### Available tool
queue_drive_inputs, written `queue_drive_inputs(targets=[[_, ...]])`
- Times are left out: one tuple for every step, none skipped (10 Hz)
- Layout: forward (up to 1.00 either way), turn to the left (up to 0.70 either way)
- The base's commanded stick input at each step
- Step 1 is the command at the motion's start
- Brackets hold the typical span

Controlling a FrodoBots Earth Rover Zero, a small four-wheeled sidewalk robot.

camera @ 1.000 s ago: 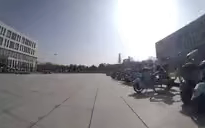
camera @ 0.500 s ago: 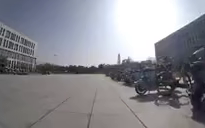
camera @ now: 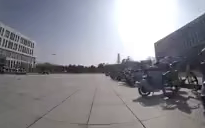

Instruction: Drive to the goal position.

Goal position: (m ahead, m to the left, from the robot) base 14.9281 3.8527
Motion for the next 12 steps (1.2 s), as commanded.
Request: queue_drive_inputs(targets=[[0.5, 0.0], [0.5, 0.0], [0.5, 0.0], [0.5, 0.0], [0.5, 0.0], [0.5, 0.0], [0.5, 0.0], [0.5, 0.0], [0.5, 0.0], [0.5, 0.0], [0.5, 0.0], [0.5, 0.0]])
